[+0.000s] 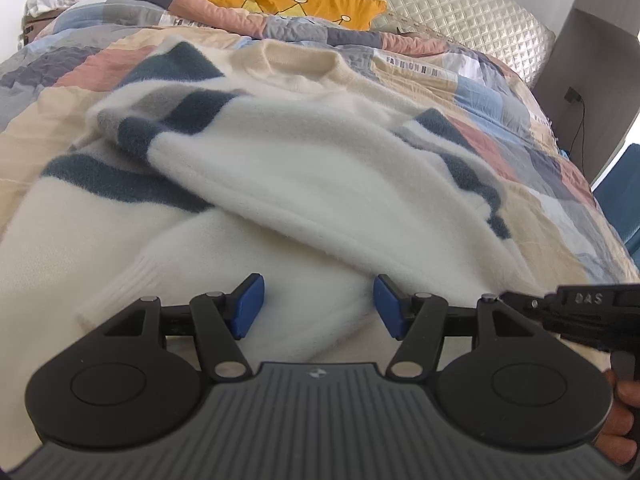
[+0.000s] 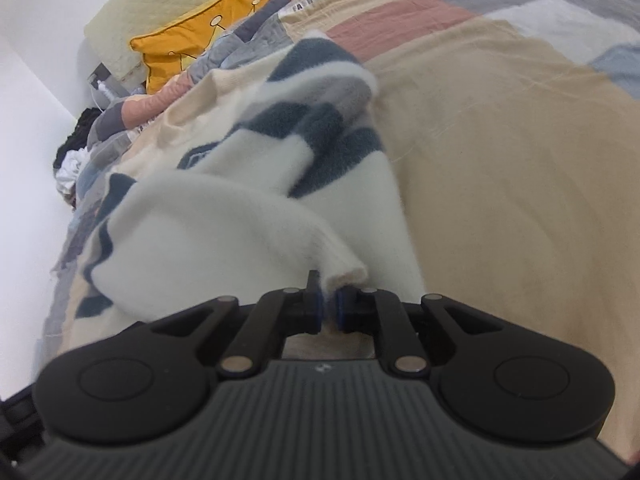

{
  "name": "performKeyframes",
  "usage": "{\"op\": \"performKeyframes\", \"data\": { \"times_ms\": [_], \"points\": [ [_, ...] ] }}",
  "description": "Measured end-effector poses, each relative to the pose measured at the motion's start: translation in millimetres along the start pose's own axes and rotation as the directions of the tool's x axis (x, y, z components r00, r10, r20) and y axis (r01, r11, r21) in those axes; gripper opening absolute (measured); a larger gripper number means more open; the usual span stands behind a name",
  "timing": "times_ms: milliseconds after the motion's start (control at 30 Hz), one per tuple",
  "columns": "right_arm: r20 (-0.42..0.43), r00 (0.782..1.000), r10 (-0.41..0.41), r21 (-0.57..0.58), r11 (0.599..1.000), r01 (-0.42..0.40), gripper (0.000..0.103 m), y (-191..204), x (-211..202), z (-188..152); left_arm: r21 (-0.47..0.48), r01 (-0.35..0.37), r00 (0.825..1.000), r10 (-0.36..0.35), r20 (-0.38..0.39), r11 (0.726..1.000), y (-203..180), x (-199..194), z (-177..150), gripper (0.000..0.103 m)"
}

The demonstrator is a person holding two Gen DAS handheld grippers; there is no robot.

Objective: Fold large clothes

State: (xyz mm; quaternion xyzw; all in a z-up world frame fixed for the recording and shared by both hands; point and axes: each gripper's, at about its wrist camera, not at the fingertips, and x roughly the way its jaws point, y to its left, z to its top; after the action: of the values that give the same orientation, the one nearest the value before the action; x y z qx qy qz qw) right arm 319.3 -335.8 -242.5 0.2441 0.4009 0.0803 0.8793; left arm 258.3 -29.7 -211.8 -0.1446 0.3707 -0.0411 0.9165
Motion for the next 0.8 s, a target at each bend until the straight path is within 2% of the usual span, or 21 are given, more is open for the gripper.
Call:
{"op": "performKeyframes", "data": {
  "times_ms": [167,300,333,433,500,567,633,700,800],
  "points": [
    [-0.023,1.000,-0.012,0.037,0.999,0.013,0.017,-7.2,-27.7,-5.4,-0.048,-0.005,1.000,0.006,0.022,0.999,13.7,-21.5,5.0,0.066],
    [-0.026,1.000,-0.013,0.054,0.998,0.015,0.051,-12.9,-47.4,-11.9,-0.105,-0.021,0.999,0.025,0.035,0.994,33.5,-48.8,11.5,0.066],
    [-0.015,0.999,-0.033,0.048,0.998,0.034,0.054,-12.9,-52.9,-14.9,-0.120,-0.043,0.998,0.047,0.033,0.992,39.1,-55.6,14.5,0.066],
    [0.003,0.998,-0.062,0.025,0.998,0.062,0.055,-13.6,-64.2,-22.0,-0.182,-0.074,0.997,0.078,0.011,0.980,60.5,-73.9,21.6,0.066],
    [-0.005,0.997,-0.072,0.039,0.997,0.072,0.055,-17.1,-65.3,-26.2,-0.218,-0.114,0.993,0.109,-0.034,0.969,78.2,-82.2,24.0,0.066],
    [-0.025,0.997,-0.076,0.074,0.994,0.078,0.055,-23.6,-62.4,-29.9,-0.249,-0.173,0.983,0.150,-0.109,0.953,96.6,-86.0,25.7,0.070],
    [-0.064,0.997,-0.040,0.140,0.989,0.049,0.055,-32.3,-55.3,-34.1,-0.296,-0.217,0.973,0.182,-0.143,0.930,115.3,-91.6,25.2,0.077],
    [-0.118,0.993,0.018,0.212,0.977,0.007,0.054,-40.0,-45.6,-41.5,-0.365,-0.235,0.969,0.186,-0.166,0.901,133.1,-97.1,24.3,0.079],
    [-0.139,0.988,0.062,0.219,0.975,-0.031,0.054,-35.4,-42.4,-47.9,-0.419,-0.240,0.967,0.175,-0.187,0.876,144.6,-99.5,19.0,0.079]
  ]
}}
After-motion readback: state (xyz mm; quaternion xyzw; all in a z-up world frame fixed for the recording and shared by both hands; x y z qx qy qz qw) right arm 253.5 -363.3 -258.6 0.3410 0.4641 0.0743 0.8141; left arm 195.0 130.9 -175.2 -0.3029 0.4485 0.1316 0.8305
